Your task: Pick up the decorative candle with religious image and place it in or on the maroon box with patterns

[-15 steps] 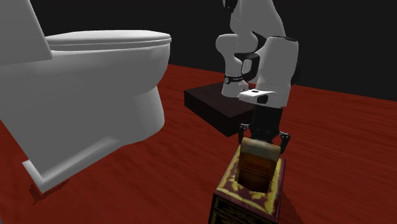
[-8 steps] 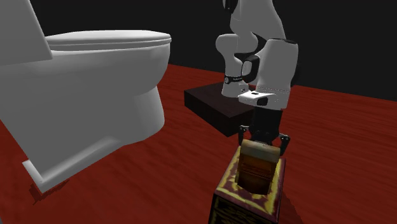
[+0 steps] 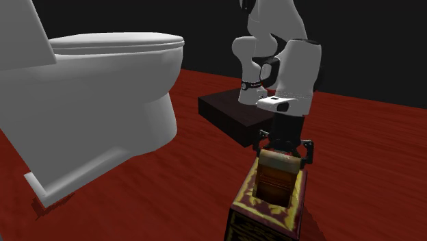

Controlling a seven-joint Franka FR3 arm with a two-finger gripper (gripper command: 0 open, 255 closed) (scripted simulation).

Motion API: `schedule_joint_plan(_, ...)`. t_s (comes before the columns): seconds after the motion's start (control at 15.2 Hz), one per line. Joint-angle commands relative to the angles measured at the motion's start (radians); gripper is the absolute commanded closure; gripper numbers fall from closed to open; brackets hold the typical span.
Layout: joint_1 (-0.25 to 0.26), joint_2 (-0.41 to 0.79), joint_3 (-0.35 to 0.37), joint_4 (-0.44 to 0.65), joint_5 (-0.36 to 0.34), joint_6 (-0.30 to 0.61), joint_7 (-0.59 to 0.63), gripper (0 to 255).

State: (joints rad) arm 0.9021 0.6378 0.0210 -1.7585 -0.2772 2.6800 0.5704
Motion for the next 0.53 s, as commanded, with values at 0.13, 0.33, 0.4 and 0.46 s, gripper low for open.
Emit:
schedule_joint_plan(0.13, -0.001, -0.112, 0.012, -0.063, 0.009, -0.048, -0.005, 0)
schedule_joint_plan(0.33, -0.001, -0.112, 0.012, -0.063, 0.010, -0.048, -0.005, 0)
schedule_joint_plan(0.4, -0.001, -0.112, 0.012, -0.063, 0.010, -0.048, -0.005, 0)
schedule_joint_plan(0.46, -0.001, -0.112, 0.012, -0.063, 0.010, -0.048, -0.005, 0)
